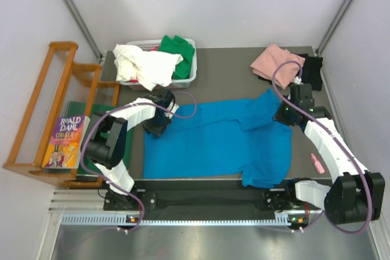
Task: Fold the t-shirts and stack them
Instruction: Fold the tshirt
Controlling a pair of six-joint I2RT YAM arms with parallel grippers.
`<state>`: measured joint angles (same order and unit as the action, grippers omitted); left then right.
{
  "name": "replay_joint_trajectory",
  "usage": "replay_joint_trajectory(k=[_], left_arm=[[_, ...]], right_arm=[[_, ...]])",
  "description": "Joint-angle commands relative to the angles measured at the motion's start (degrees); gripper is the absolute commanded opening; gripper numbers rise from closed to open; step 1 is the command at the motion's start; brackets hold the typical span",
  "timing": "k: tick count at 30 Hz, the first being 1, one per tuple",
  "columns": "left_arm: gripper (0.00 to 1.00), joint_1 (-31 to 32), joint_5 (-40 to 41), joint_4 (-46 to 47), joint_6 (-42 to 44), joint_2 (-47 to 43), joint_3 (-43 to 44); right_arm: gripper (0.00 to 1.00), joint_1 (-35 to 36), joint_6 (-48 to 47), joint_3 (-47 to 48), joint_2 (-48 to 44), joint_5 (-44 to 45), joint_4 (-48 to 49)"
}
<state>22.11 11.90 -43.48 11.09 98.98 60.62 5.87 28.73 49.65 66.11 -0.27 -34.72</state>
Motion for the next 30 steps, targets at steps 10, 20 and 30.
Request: replay_joint_trajectory(k=[10, 20, 30], left_arm=[[0.0, -0.05, 1.02, 1.65, 0.25, -0.1, -0.68], [0.0, -0.05, 1.72, 1.03, 0.25, -0.36, 0.29], [0.0, 0.92, 2.33, 2.35, -0.9, 0.95, -0.33]], right_arm=[[0.0, 0.55, -0.17, 1.16, -5.37, -0.52, -2.54], [0.0, 0.46, -0.87, 2.91, -6.08, -0.25, -4.39], [0.0, 0.46, -1.22, 0.63, -7.04, -0.43, -4.83]])
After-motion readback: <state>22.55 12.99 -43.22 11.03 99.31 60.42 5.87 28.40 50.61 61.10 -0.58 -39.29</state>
